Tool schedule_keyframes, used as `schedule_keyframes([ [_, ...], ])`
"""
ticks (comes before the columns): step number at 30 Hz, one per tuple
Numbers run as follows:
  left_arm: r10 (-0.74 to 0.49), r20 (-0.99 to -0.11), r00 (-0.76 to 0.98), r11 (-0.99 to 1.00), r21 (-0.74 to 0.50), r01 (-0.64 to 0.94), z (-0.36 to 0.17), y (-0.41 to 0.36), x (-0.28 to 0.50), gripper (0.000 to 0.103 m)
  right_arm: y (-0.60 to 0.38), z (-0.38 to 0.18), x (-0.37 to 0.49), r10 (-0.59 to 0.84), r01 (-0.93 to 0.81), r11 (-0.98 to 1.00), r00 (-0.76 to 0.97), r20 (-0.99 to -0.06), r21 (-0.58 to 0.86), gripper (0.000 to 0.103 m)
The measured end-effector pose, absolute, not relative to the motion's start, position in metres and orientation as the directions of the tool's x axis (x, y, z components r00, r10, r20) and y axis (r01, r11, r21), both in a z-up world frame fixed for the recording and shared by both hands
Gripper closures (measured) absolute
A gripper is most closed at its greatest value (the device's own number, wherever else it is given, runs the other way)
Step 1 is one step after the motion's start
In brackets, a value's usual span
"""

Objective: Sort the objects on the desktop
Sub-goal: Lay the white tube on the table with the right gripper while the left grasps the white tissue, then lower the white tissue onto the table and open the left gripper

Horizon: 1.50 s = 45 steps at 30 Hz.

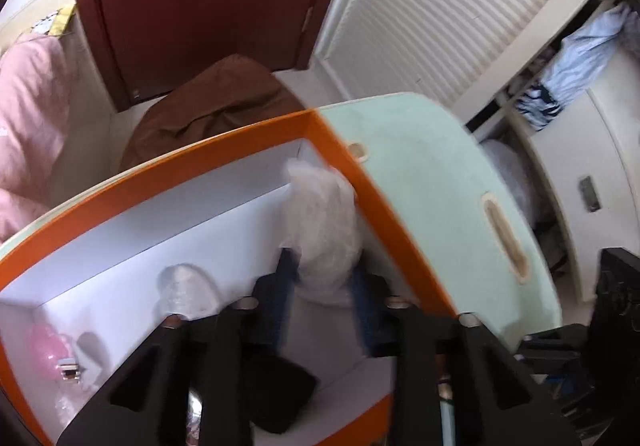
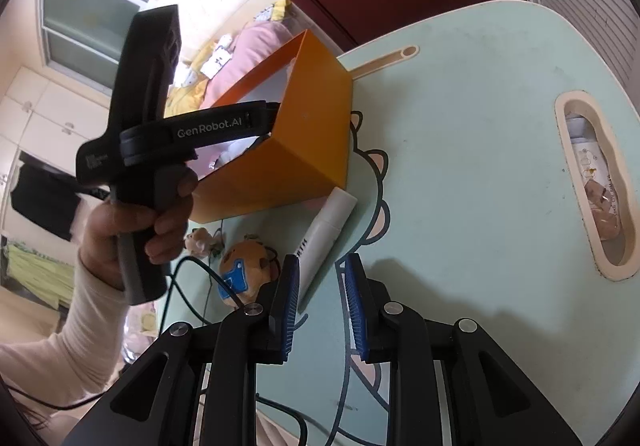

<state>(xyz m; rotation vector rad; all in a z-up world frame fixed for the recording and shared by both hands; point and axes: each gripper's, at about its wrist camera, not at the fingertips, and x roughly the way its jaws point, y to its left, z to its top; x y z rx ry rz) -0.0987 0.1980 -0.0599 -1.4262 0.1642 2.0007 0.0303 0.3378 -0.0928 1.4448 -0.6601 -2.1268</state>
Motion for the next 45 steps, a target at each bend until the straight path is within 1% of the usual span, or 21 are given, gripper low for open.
schedule_keyframes([
  [3, 0.433, -0.872, -0.227, -0.775, -0.231, -0.588, -0.052, 0.198, -0.092, 0.08, 0.336, -0.093, 0.031, -0.633, 0.121, -0.765, -0.323, -0.704, 0.632, 0.079],
  [6, 0.48, -0.832, -0.278, -0.778, -0.257, -0.573, -0.026, 0.183, -0.086, 0.08, 0.335, -0.088, 0.033, -0.619, 0.127, -0.777, -0.335, -0.71, 0.617, 0.079],
  [9, 0.496, -0.809, -0.316, -0.787, -0.264, -0.558, -0.006, 0.154, -0.064, 0.08, 0.331, -0.081, 0.037, -0.577, 0.139, -0.81, -0.357, -0.735, 0.569, 0.079],
  [13, 0.515, -0.775, -0.367, -0.796, -0.274, -0.539, 0.02, 0.116, -0.035, 0.08, 0.317, -0.07, 0.044, -0.513, 0.167, -0.856, -0.39, -0.765, 0.489, 0.067],
  [18, 0.534, -0.729, -0.428, -0.807, -0.288, -0.515, 0.052, 0.067, 0.002, 0.08, 0.299, -0.066, 0.051, -0.498, 0.195, -0.867, -0.394, -0.773, 0.459, 0.058],
  [20, 0.54, -0.711, -0.451, -0.811, -0.295, -0.505, 0.064, 0.048, 0.016, 0.08, 0.292, -0.066, 0.054, -0.494, 0.204, -0.869, -0.392, -0.776, 0.45, 0.057],
  [25, 0.524, -0.78, -0.343, -0.817, -0.346, -0.461, 0.006, 0.039, 0.042, 0.08, 0.274, -0.065, 0.061, -0.48, 0.227, -0.877, -0.386, -0.787, 0.423, 0.056],
  [29, 0.475, -0.832, -0.286, -0.837, -0.327, -0.44, -0.039, 0.046, 0.053, 0.08, 0.258, -0.071, 0.065, -0.453, 0.237, -0.89, -0.372, -0.81, 0.389, 0.056],
  [31, 0.444, -0.844, -0.301, -0.855, -0.298, -0.426, -0.051, 0.05, 0.054, 0.08, 0.25, -0.074, 0.067, -0.439, 0.242, -0.896, -0.366, -0.821, 0.371, 0.056],
  [34, 0.414, -0.842, -0.346, -0.876, -0.265, -0.404, -0.054, 0.048, 0.055, 0.07, 0.238, -0.079, 0.07, -0.41, 0.25, -0.908, -0.359, -0.838, 0.337, 0.055],
  [35, 0.407, -0.838, -0.363, -0.882, -0.256, -0.396, -0.053, 0.046, 0.056, 0.058, 0.234, -0.08, 0.072, -0.393, 0.252, -0.914, -0.362, -0.845, 0.318, 0.055],
  [36, 0.399, -0.834, -0.381, -0.888, -0.247, -0.389, -0.051, 0.044, 0.056, 0.042, 0.231, -0.082, 0.073, -0.386, 0.254, -0.917, -0.363, -0.848, 0.309, 0.054],
  [38, 0.383, -0.825, -0.416, -0.899, -0.229, -0.372, -0.048, 0.041, 0.058, 0.028, 0.226, -0.084, 0.075, -0.38, 0.259, -0.918, -0.362, -0.851, 0.3, 0.048],
  [40, 0.366, -0.814, -0.451, -0.91, -0.212, -0.355, -0.045, 0.037, 0.059, 0.027, 0.222, -0.086, 0.077, -0.37, 0.26, -0.922, -0.364, -0.855, 0.288, 0.044],
  [45, 0.335, -0.788, -0.517, -0.93, -0.188, -0.315, -0.038, 0.027, 0.06, 0.027, 0.222, -0.078, 0.072, -0.348, 0.264, -0.929, -0.377, -0.858, 0.261, 0.043],
])
